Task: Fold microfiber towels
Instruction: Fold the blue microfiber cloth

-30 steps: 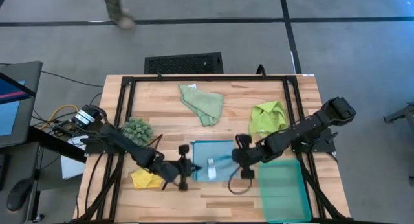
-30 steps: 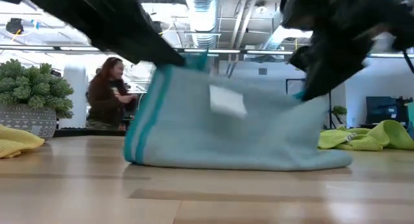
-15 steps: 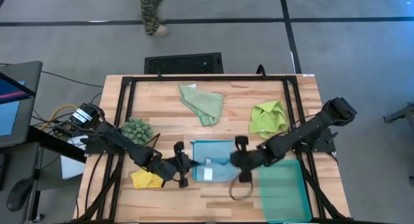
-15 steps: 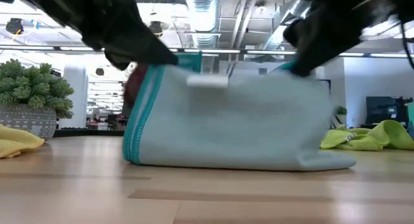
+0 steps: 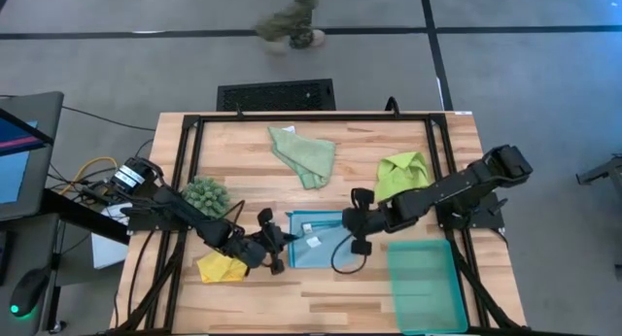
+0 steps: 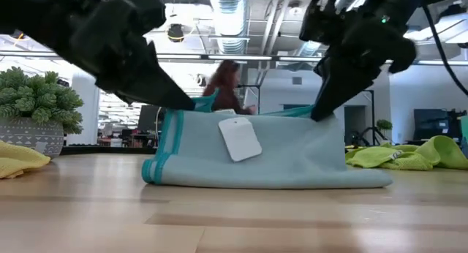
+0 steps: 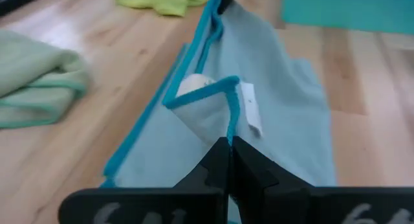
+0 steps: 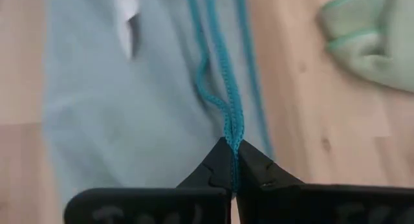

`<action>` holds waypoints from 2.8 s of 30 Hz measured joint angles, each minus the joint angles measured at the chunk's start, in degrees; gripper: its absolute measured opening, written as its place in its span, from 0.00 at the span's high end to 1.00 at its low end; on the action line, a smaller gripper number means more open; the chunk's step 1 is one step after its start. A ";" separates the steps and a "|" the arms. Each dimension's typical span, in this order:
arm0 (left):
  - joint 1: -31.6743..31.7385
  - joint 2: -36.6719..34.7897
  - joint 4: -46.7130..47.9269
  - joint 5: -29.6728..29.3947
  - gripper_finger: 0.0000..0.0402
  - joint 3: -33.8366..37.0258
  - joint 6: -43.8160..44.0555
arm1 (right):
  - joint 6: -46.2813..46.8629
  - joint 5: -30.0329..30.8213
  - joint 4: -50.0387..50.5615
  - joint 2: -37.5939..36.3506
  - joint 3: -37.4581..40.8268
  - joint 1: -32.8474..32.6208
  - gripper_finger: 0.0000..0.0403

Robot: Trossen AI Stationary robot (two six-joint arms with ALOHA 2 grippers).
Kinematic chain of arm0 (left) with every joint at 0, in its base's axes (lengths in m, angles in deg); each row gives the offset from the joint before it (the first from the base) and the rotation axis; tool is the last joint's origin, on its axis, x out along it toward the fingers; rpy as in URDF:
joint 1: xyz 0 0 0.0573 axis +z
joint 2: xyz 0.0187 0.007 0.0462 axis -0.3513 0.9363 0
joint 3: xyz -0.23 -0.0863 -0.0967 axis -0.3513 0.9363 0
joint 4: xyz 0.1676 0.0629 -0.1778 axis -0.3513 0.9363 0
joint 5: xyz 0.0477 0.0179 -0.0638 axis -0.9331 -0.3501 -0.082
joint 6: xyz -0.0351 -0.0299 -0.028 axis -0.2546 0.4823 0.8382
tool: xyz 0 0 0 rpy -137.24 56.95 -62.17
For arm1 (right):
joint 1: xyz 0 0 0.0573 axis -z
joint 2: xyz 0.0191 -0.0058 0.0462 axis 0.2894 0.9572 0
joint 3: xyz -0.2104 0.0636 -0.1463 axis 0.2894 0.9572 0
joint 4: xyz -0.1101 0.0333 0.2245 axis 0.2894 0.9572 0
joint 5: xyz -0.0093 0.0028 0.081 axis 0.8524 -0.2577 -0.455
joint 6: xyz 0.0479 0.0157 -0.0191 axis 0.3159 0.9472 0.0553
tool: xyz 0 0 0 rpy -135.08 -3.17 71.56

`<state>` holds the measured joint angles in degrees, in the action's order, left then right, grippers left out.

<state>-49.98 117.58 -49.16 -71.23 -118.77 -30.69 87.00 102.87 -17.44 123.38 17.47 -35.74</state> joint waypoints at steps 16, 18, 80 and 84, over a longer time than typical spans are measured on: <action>-5.90 -0.50 -1.67 11.28 1.00 -7.81 -7.27 | -10.35 -23.69 -7.28 -0.94 -5.20 -17.10 0.94; -5.96 -0.50 -1.59 11.16 1.00 -7.87 -7.56 | -10.32 -23.73 -7.38 -0.94 -5.20 -17.44 0.94; -6.62 -0.33 9.02 -0.98 1.00 -7.86 -8.61 | 9.20 -16.32 -19.30 -0.46 9.60 -5.88 0.78; -6.60 -0.33 9.02 -0.94 1.00 -7.86 -8.55 | 9.26 -15.20 -19.38 -0.44 9.60 -7.20 0.68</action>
<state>-56.58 117.25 -40.14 -72.18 -126.62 -39.25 96.26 87.66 -36.82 122.94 27.07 -42.94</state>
